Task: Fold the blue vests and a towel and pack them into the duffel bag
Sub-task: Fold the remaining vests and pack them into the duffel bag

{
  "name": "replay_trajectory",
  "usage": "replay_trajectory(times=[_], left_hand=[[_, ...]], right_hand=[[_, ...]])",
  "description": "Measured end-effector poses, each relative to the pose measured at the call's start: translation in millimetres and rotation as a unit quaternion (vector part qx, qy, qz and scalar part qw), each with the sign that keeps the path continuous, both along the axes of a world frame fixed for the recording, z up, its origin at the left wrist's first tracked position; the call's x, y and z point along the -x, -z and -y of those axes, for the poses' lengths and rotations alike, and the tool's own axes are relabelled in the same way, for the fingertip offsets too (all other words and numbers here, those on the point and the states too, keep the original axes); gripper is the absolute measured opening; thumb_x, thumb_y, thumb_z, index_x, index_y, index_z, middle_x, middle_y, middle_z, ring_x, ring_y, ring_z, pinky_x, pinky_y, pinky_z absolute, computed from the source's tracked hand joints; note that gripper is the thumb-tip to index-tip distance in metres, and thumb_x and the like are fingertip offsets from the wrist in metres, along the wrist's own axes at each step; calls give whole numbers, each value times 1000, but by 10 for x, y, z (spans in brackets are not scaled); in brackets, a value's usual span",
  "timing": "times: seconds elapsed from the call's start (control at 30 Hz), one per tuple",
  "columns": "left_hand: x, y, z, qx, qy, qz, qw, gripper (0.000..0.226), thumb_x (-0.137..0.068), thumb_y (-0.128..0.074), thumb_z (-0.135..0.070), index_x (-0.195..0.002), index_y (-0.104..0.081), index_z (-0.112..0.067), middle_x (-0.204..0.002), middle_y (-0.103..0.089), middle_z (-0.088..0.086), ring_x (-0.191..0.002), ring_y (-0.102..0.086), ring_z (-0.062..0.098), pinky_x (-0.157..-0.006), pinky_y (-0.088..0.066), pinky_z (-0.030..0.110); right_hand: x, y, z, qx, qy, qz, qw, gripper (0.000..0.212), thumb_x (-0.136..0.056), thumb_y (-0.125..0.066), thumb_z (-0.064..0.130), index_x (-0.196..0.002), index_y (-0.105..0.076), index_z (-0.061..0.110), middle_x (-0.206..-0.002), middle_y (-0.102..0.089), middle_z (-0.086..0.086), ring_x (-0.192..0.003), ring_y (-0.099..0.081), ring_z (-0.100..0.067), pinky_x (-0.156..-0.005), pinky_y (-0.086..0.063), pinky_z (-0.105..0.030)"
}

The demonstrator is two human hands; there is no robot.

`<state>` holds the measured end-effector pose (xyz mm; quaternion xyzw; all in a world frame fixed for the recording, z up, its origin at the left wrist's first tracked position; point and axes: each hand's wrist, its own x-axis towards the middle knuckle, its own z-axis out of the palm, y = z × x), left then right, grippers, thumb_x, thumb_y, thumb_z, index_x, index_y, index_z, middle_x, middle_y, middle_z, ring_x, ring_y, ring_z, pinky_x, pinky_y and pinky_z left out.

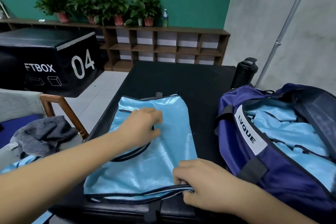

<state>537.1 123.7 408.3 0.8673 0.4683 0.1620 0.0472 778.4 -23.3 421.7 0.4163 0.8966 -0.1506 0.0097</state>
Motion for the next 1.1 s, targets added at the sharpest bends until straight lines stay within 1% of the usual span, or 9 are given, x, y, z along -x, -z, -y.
replay_trajectory(times=[0.17, 0.27, 0.37, 0.5, 0.6, 0.7, 0.77, 0.93, 1.1], left_hand=[[66, -110, 886, 78, 65, -1, 995, 26, -80, -49, -49, -98, -61, -33, -92, -57, -16, -83, -53, 3, -76, -47, 26], [145, -68, 1219, 100, 79, -28, 991, 31, -85, -54, -59, -103, -58, -35, -97, -56, -16, -90, -54, 3, -83, -49, 27], [200, 58, 1425, 59, 85, -74, 992, 38, -84, -54, -68, -107, -55, -38, -101, -54, -15, -98, -56, 9, -90, -48, 31], [237, 143, 1468, 22, 87, -118, 989, 37, -82, -53, -64, -101, -53, -33, -98, -53, -10, -95, -58, 20, -85, -51, 38], [240, 146, 1458, 14, 92, -137, 986, 32, -83, -51, -58, -97, -52, -30, -94, -53, -8, -89, -61, 23, -76, -51, 38], [276, 113, 1440, 59, 85, -172, 980, 28, -84, -48, -53, -99, -47, -29, -101, -51, -7, -93, -62, 25, -76, -48, 39], [317, 66, 1429, 76, 76, -200, 974, 24, -86, -52, -48, -97, -41, -30, -105, -49, -7, -95, -62, 25, -76, -47, 40], [509, -57, 1359, 106, 31, -250, 962, 22, -85, -60, -39, -94, -44, -28, -104, -48, -8, -90, -60, 21, -72, -44, 36], [715, -115, 1267, 130, 21, -210, 969, 24, -80, -60, -41, -86, -44, -25, -94, -52, -9, -82, -54, 13, -71, -47, 35]], right_hand=[[75, -8, -1, -4, 12, 18, 1000, 21, -86, -64, 30, -93, -44, 32, -97, -51, 11, -88, -48, -16, -78, -44, -39], [107, -3, -4, 0, 21, 29, 999, 20, -85, -64, 30, -92, -45, 30, -97, -53, 9, -87, -50, -18, -77, -45, -40], [131, -2, -4, 5, 19, 38, 999, 19, -86, -63, 30, -92, -46, 28, -96, -53, 8, -88, -50, -19, -78, -46, -43], [160, -6, -12, 7, 19, 46, 999, 16, -88, -61, 29, -92, -47, 25, -95, -53, 6, -86, -49, -21, -76, -45, -45], [163, 3, -14, 2, 19, 61, 998, 17, -89, -60, 30, -90, -44, 25, -92, -50, 6, -84, -48, -21, -73, -44, -45], [168, 8, 2, -21, 14, 76, 997, 17, -89, -59, 27, -90, -42, 25, -91, -42, 7, -83, -46, -21, -70, -40, -43], [175, 12, 19, -33, 16, 97, 995, 16, -88, -58, 22, -94, -43, 25, -96, -43, 7, -86, -47, -22, -73, -44, -43], [181, 38, 24, -61, 29, 132, 989, 11, -91, -54, 25, -95, -44, 21, -99, -45, 4, -90, -47, -24, -72, -38, -39], [94, -1, -9, -56, 41, 90, 993, 13, -94, -53, 31, -94, -43, 22, -99, -45, 6, -95, -47, -21, -81, -44, -39]])
